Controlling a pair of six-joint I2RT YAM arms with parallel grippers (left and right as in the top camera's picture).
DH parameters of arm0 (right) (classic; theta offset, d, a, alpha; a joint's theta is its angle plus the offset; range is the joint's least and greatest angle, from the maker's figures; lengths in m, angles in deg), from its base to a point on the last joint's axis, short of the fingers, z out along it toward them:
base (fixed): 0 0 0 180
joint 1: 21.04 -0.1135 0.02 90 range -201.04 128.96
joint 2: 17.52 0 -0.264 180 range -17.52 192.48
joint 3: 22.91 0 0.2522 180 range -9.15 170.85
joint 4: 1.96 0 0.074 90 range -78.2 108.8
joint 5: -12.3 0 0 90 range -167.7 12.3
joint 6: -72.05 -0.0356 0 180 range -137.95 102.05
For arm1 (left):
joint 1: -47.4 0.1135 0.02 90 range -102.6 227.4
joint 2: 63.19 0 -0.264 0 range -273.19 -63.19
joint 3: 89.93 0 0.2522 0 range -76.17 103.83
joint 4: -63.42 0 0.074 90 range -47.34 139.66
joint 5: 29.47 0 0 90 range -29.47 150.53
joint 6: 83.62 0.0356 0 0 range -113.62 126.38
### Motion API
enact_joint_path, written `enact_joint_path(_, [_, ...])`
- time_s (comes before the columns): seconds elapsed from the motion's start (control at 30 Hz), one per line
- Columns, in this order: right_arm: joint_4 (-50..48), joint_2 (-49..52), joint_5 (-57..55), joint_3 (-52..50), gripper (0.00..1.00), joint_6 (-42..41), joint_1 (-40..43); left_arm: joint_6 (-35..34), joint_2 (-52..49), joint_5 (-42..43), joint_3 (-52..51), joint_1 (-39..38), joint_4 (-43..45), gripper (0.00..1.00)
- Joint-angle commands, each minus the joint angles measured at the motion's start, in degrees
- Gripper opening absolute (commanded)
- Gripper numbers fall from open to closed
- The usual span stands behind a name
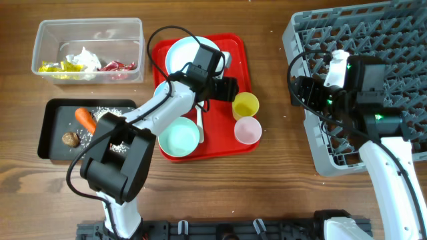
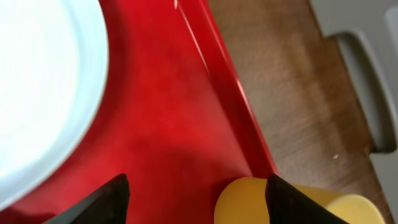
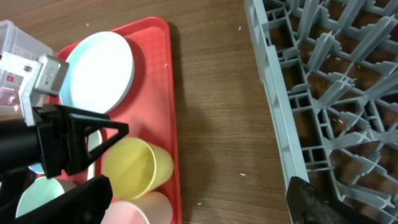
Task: Sort waste into correct bins and load items into the dishwasher rack
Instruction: 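Reach the left gripper to the yellow cup and grasp it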
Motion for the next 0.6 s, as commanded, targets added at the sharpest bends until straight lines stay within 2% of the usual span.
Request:
enact_joint_path(0.0, [0.0,0.6,-0.9,0.8,0.93,0.9,0.2,0.7,0.2,0.0,0.9,-0.7,0.0,0.66])
enact_joint_path(0.07, [0.1,0.6,-0.9,0.8,0.93,0.9,0.2,0.7,1.2,0.7,1.0,-0.4,1.2,0.74])
enact_joint_path(0.2, [0.0,0.7,-0.8,0.8,0.93,0.9,0.2,0.7,4.9,0.0,1.3,-0.4,0.4,0.78])
enact_joint_path(0.4, [0.1,0.7,-0.5,0.8,0.93,1.0,0.2,0.7,4.6,0.0,1.3,-0.5,-5.0,0.75])
enact_joint_path(0.57, [0.4,1.4,-0.3,0.8,0.93,1.0,0.2,0.8,4.0,0.0,1.1,-2.0,-9.5,0.64])
